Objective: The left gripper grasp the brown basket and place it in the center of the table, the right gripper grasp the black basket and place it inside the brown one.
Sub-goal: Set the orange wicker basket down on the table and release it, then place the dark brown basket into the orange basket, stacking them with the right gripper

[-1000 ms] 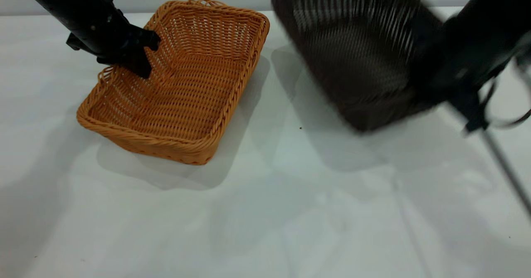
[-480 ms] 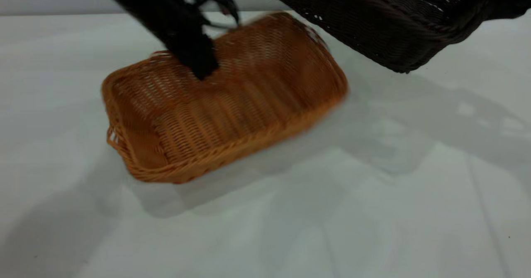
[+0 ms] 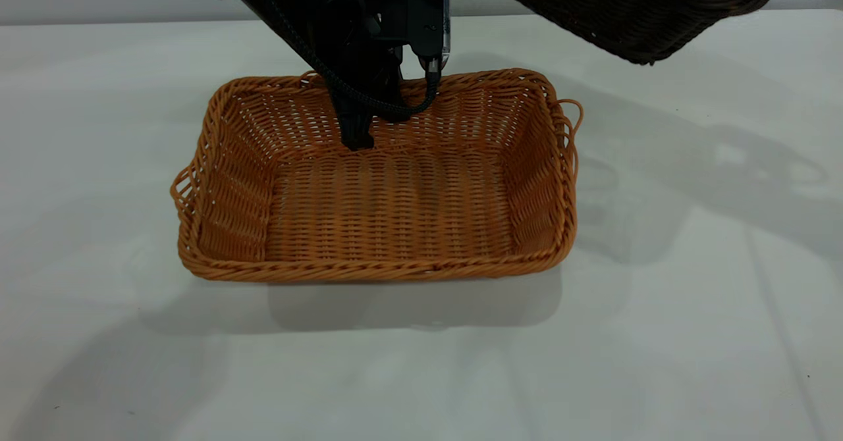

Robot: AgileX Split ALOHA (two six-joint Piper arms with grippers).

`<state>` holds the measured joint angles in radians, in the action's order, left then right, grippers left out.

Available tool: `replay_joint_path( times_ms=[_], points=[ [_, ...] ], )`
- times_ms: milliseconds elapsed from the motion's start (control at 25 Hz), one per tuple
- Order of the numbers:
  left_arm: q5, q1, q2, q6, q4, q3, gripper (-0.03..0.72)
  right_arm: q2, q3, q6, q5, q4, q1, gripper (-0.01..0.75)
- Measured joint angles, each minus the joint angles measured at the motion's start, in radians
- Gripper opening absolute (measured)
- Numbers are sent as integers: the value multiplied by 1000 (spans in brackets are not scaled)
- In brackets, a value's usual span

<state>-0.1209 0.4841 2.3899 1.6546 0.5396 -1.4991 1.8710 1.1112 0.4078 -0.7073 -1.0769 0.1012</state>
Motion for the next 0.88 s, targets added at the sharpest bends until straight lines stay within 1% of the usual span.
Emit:
replay_joint_path(
  times_ms=[120, 200, 280, 520, 600, 680, 760, 880],
  points=[
    [1, 0, 0, -33, -12, 0, 87, 0, 0, 5, -4, 1, 7, 80],
    [3, 2, 0, -49, -18, 0, 118, 0, 0, 7, -12, 1, 18, 80],
    [10, 3, 0, -56, -24, 0, 171, 0, 0, 9, -15, 1, 29, 80],
    [26, 15, -2, -63, -27, 0, 410, 0, 0, 13, -33, -19, 89, 80],
    [12, 22, -22, -64, -28, 0, 455, 0, 0, 14, -44, -33, 118, 80],
    [-10, 27, -57, -71, -29, 2, 474, 0, 2, 14, -52, -41, 142, 81],
    [-58, 27, -114, -78, -31, 2, 476, 0, 15, 15, -56, -41, 162, 81],
    [-172, 27, -229, -99, -37, 2, 470, 0, 41, 15, -57, -41, 175, 81]
  ],
)
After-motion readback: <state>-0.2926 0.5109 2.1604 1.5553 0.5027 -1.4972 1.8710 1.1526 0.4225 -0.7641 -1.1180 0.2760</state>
